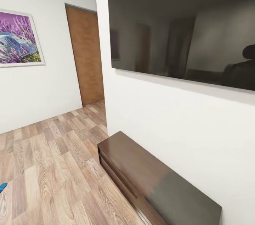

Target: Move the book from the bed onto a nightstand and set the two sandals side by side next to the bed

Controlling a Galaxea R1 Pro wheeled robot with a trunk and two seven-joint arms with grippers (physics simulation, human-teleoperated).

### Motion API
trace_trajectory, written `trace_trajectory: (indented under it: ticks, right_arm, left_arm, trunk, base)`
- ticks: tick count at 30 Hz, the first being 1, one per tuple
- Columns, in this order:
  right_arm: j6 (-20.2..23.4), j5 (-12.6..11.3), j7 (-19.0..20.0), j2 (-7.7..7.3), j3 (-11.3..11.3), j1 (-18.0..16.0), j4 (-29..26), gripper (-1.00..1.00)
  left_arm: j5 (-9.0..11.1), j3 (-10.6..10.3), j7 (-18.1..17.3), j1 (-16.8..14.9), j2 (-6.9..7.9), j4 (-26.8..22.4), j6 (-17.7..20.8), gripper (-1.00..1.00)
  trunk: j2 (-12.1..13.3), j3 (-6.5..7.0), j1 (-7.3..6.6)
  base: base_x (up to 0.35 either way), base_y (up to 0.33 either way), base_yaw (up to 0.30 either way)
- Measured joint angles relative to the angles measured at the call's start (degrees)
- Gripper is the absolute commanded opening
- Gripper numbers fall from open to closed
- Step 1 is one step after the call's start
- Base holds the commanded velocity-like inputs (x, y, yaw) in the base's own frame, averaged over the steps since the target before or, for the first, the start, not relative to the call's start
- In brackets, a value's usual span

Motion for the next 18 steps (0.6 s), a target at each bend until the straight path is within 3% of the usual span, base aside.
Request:
trace_trajectory:
  ticks: [18]
  right_arm:
    - [0.03, 0.00, 0.00, 0.00, 0.01, 0.00, 0.00, 1.00]
  left_arm:
    - [0.00, -0.08, 0.00, 0.01, 0.00, 0.00, 0.00, 1.00]
  trunk:
    - [0.00, 0.01, -0.01]
  base:
    - [0.014, 0.000, 0.262]
